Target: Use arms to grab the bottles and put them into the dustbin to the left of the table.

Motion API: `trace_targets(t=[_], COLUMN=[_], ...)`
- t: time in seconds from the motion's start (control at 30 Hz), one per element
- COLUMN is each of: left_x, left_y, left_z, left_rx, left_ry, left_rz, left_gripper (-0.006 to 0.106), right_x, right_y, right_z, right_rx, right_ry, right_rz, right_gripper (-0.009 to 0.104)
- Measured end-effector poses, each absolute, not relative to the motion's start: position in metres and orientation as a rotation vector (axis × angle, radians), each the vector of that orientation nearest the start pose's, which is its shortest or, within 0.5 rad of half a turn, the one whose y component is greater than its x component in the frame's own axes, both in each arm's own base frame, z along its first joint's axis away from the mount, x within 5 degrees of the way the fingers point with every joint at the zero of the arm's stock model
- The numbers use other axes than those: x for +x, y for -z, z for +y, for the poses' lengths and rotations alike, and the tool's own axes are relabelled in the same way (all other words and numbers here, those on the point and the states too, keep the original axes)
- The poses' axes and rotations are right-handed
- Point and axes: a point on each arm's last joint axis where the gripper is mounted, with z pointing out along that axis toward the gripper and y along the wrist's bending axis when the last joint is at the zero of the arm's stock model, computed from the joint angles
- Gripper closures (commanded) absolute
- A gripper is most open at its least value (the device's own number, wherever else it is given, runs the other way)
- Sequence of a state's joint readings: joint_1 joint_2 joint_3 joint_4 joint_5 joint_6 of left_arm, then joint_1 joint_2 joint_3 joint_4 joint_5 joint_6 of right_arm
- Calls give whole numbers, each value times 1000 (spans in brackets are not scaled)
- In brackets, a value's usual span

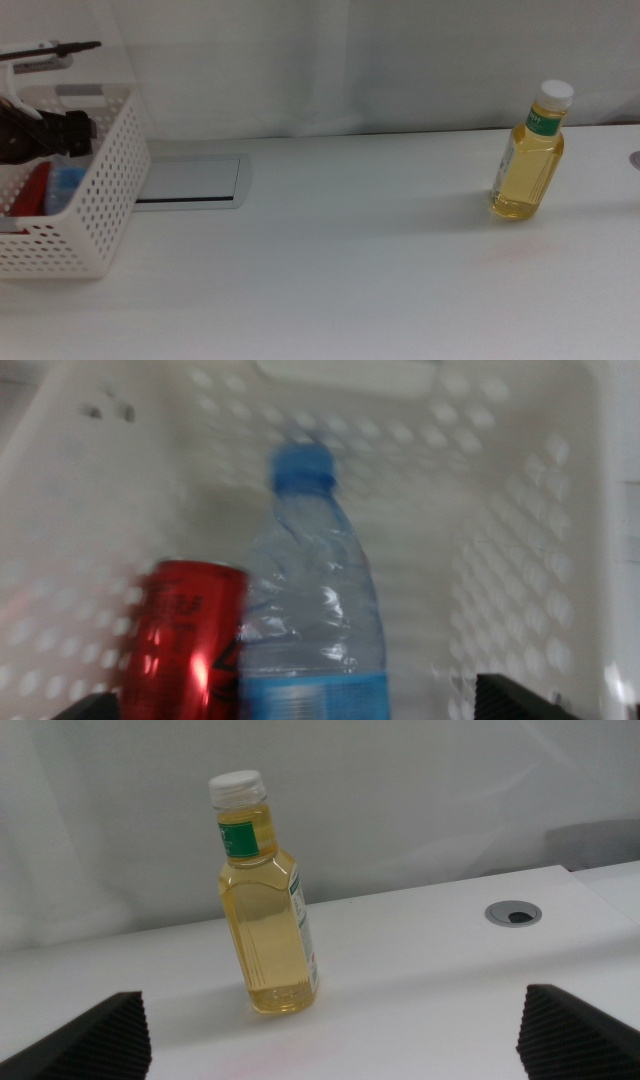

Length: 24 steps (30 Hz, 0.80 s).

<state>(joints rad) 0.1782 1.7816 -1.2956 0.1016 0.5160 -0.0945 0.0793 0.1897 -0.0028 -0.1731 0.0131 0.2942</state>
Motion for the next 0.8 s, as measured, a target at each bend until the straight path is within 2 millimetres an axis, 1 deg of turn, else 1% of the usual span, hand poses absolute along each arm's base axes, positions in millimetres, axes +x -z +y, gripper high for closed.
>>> trace_targets(t=[0.1, 0.23, 0.27, 0.4, 0.5, 0.57, 0.63, 0.8], left_x=[383, 378, 373, 363, 354, 346, 340, 316], left_y=[-244, -260, -272, -297, -316, -331, -343, -373], left_z=[74, 73, 72, 70, 63, 49, 33, -18], left_rx=[-267, -267, -264, -260, -239, -193, -134, 47], left_ry=[-129, -130, -132, -136, -131, -115, -96, -19], left_rz=[2476, 2437, 2404, 2339, 2299, 2264, 2236, 2180], left_gripper=[7, 7, 7, 7, 8, 9, 9, 9], right_x=[72, 72, 72, 72, 72, 72, 72, 72], right_y=[-200, -200, -200, -200, -200, -200, -200, -200], right_z=[5, 5, 5, 5, 5, 5, 5, 5], right_rx=[38, 38, 38, 38, 38, 34, -5, -59], right_ry=[-148, -148, -148, -148, -148, -145, -109, -61], right_rz=[1689, 1689, 1689, 1689, 1689, 1689, 1689, 1688], right_gripper=[-8, -8, -8, -8, -8, -8, -8, -8])
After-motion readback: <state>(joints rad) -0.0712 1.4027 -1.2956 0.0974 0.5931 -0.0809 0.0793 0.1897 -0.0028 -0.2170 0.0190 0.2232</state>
